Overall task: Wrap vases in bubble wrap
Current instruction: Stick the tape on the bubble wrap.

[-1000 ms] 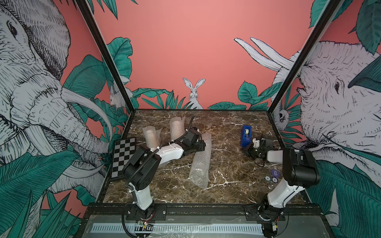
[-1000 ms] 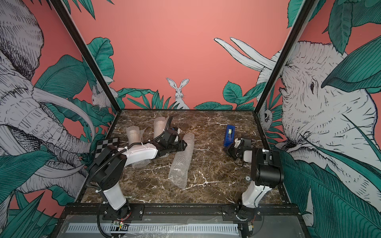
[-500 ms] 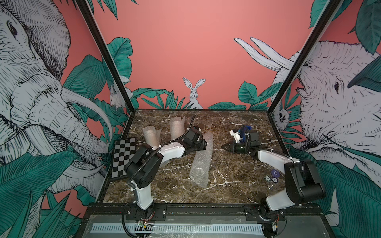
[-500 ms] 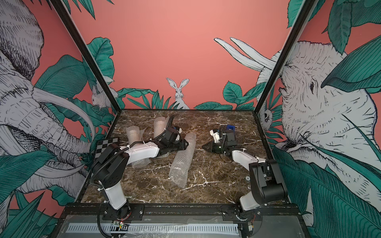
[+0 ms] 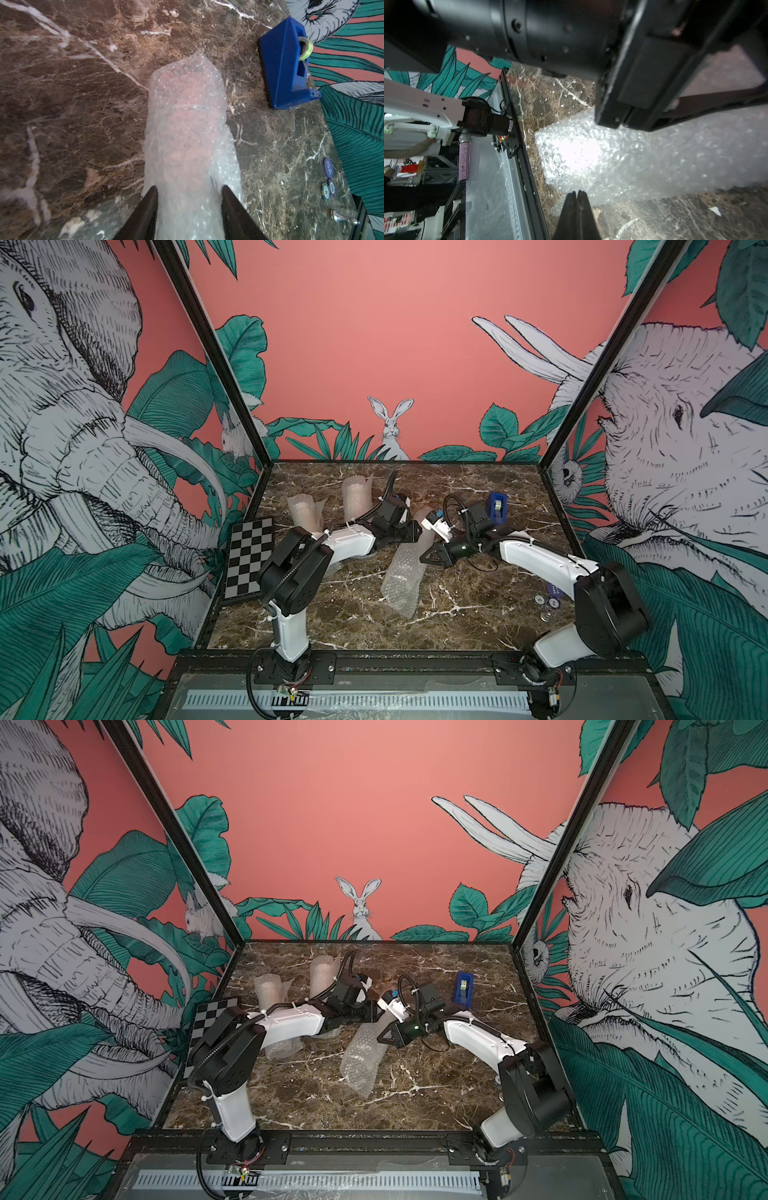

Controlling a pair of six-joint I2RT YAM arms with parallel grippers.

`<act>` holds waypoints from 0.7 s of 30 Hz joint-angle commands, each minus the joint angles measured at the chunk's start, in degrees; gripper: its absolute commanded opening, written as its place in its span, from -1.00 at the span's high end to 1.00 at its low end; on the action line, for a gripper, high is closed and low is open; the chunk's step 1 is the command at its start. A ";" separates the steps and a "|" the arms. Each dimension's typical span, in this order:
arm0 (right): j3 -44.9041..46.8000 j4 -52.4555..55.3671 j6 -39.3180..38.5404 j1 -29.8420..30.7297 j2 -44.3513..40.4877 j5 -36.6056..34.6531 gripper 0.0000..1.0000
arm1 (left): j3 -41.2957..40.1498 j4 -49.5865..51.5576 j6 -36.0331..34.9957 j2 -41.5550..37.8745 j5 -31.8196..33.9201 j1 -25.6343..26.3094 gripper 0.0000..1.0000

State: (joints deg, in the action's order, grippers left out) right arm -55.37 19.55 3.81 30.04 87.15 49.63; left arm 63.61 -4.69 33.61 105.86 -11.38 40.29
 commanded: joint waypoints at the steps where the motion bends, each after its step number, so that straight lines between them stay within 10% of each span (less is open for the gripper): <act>1: -2.19 4.32 -4.56 0.06 2.62 -2.11 1.00 | -0.69 5.57 -0.56 2.26 -2.16 0.22 0.01; 21: -3.31 -3.63 2.34 0.08 9.72 -6.91 1.00 | -1.89 5.40 -0.12 1.17 -1.77 0.57 0.01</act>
State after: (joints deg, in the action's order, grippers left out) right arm -58.30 19.53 4.51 30.00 96.64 44.29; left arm 63.68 -4.73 33.28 105.95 -11.84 40.29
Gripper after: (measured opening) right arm 0.044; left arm 0.495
